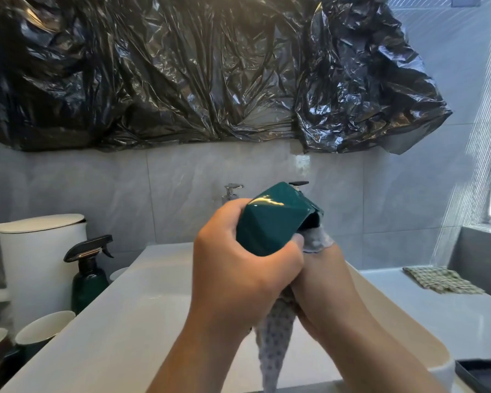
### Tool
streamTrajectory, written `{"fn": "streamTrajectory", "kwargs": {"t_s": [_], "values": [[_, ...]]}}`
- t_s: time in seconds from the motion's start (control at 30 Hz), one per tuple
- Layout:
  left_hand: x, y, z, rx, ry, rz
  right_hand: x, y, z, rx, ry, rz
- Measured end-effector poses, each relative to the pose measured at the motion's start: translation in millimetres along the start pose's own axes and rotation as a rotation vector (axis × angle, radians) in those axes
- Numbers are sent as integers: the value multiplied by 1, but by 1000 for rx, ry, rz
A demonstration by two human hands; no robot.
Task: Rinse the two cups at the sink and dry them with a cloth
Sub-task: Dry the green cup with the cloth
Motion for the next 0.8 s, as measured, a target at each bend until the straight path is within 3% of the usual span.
{"fn": "streamTrajectory", "kwargs": {"t_s": [0.07, 0.13, 0.37, 0.47, 0.67, 0.73, 0.8], "values": [[5, -1, -6, -51, 58, -25, -22, 5, -6, -135, -261, 151], [4, 2, -14, -108, 96, -28, -29, 10, -16, -257, -474, 201], [0, 6, -26, -168, 110, -56, -20, 7, -34, -430, -784, 79], [1, 5, -27, -137, 45, -26, -22, 9, -28, -439, -780, 132], [-3, 4, -20, -55, -59, 58, -25, 16, -8, -311, -495, 208], [-6, 5, -23, -64, -97, 90, -23, 16, 3, -203, -520, 199], [-10, 6, -34, -128, -162, 140, -17, 16, 12, -99, -573, 75]]}}
Point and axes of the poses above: each hand's wrist, its own y-axis towards the middle knuckle, its own x-axis out of the palm, z = x × y, the point moved 8 cm from there along y, towards the middle knuckle, and after that the axes turned 10 degrees about z, right-handed, at the moved point
